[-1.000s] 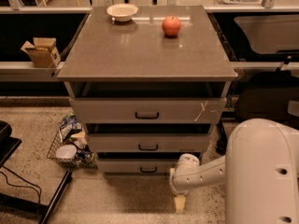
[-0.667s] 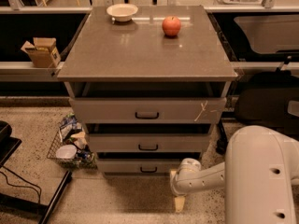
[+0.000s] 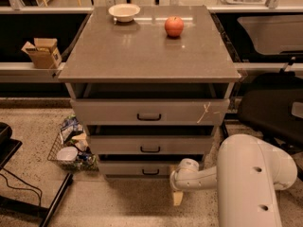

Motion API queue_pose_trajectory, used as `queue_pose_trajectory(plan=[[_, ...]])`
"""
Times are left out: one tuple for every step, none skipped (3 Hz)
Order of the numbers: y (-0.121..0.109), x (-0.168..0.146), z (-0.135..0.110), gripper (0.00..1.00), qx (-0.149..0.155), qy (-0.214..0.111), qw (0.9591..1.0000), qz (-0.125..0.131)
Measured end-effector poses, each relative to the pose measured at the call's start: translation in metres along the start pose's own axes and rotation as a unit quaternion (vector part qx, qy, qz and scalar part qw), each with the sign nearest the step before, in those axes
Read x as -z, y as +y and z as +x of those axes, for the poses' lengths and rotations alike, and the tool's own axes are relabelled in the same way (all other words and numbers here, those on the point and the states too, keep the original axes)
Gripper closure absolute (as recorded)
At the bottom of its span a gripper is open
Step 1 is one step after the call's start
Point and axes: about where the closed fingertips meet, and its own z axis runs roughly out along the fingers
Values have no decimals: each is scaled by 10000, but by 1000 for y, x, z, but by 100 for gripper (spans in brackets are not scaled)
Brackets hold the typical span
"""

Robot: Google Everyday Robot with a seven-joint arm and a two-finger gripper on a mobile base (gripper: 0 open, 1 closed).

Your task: Open bottom drawer

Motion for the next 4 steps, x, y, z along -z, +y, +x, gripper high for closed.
queue_pose_trajectory(plan=[[-25, -21, 2, 0, -242, 92, 9996, 128], [-56, -39, 3, 0, -409, 236, 9987, 181], [-68, -48, 1, 0, -475, 344, 9982, 139], [-58, -48, 10, 26, -500, 666, 9964, -168]])
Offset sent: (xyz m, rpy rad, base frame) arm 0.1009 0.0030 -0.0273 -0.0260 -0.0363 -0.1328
